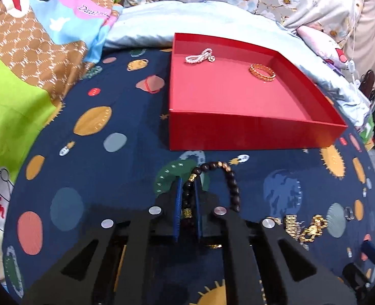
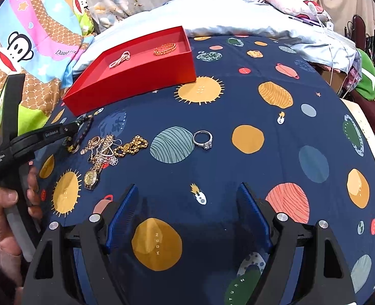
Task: Organize jewelry
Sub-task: 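Grasp the black bead bracelet with the left gripper and lift, then grasp the gold watch with the right gripper while the left gripper holds the bracelet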
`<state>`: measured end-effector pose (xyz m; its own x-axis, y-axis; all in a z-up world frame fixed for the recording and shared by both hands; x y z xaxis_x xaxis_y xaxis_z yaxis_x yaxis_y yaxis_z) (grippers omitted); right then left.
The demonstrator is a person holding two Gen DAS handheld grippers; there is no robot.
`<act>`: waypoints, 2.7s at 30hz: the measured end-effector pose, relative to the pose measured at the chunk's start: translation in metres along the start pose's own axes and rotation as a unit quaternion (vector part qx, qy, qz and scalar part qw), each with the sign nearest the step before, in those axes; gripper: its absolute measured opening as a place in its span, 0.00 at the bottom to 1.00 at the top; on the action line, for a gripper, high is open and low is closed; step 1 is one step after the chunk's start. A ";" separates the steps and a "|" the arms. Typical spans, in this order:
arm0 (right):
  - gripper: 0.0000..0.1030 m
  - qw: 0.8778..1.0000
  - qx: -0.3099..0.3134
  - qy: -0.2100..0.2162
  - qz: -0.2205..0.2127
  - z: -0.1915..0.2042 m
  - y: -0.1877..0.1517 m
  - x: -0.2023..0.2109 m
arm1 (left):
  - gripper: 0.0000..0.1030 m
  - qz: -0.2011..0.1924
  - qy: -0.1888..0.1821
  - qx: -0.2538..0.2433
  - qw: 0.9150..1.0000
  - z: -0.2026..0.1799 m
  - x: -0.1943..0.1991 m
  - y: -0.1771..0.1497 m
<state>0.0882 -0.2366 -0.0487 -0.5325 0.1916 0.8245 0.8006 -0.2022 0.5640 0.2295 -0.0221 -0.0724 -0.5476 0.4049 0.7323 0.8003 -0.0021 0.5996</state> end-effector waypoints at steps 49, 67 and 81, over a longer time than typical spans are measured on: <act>0.22 0.995 0.075 0.065 0.003 0.109 -0.002 -0.004 | 0.07 -0.037 -0.085 0.010 0.996 -0.001 0.117 -0.043; 0.21 0.995 0.068 0.067 -0.009 0.105 0.002 -0.001 | 0.07 -0.030 -0.090 0.011 0.995 -0.003 0.112 -0.045; 0.21 0.992 0.054 0.111 -0.017 0.073 -0.005 0.055 | 0.07 -0.040 -0.107 -0.007 0.993 -0.023 0.129 -0.046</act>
<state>0.0748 -0.1550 -0.0096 -0.5977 -0.0213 0.8015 0.7994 -0.0927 0.5936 0.1165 0.0092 0.0025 -0.5436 0.5901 0.5969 0.7515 0.0255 0.6592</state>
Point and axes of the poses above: each gripper's, at about its wrist camera, not at the fingertips, and x roughly against the way its jaws point, z to its left, y to its top, the point moved 2 cm from there along -x, roughly the way its jaws point, and after that the axes turned 14 degrees about -y, right-handed, at the moved point
